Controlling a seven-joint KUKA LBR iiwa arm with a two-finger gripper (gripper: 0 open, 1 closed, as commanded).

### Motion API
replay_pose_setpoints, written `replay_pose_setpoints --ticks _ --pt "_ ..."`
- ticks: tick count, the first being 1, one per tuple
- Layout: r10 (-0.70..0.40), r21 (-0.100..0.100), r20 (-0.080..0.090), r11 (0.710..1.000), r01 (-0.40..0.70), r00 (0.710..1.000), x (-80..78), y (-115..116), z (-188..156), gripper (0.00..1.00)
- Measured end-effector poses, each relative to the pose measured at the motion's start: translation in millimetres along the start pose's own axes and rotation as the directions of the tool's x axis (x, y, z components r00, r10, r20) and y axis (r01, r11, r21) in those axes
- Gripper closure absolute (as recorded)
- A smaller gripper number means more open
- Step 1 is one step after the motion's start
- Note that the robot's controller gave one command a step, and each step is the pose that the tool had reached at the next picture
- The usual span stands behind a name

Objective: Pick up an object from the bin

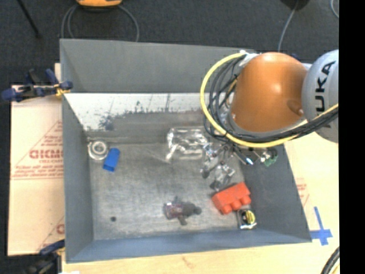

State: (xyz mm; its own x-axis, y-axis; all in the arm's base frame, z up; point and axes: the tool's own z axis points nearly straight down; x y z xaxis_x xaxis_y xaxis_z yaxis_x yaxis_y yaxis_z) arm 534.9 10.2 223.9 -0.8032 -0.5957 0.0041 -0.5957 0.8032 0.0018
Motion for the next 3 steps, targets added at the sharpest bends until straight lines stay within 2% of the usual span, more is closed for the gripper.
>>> replay_pose_setpoints --ticks 1,2,3 --pt "0.124 -0.002 0.002 0.992 -0.124 0.992 -22.2 10 110 1.00" --pt "0.304 0.001 0.013 0.953 -0.304 0.952 -19.7 46 5 1.00" --pt "0.304 0.001 0.008 0.953 -0.304 0.953 -18.5 46 8 0.00"
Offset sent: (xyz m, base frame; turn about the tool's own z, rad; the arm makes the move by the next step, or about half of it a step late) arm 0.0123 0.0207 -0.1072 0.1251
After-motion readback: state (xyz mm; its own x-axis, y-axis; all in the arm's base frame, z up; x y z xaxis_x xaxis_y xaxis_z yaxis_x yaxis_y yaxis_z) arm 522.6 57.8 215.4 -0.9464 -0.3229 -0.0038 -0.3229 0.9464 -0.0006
